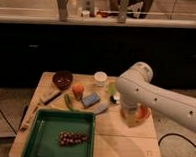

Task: Place grapes in table surface

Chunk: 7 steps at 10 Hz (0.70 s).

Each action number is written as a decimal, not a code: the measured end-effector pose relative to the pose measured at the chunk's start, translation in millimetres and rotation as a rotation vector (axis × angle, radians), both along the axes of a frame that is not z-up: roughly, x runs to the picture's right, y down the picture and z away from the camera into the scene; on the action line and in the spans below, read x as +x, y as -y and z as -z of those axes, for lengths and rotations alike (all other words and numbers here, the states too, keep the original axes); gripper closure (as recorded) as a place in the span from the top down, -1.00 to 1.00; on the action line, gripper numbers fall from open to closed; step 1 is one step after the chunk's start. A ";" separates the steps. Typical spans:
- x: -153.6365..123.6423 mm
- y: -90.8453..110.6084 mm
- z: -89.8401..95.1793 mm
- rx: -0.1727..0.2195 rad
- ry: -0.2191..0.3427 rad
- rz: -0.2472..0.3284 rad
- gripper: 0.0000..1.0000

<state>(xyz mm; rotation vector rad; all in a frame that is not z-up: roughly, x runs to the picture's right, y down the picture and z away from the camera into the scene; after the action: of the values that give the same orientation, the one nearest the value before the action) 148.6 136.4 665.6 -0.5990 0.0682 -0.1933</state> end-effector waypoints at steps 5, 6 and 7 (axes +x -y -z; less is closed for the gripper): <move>-39.0 -9.8 1.4 -0.010 0.032 0.071 0.60; -43.7 -9.8 0.9 -0.009 0.039 0.083 0.60; -58.9 -10.0 0.0 -0.007 0.054 0.105 0.60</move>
<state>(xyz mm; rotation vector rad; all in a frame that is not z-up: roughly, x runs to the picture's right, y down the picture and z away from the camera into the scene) 89.8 146.5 665.6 -0.5972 0.0473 -0.3113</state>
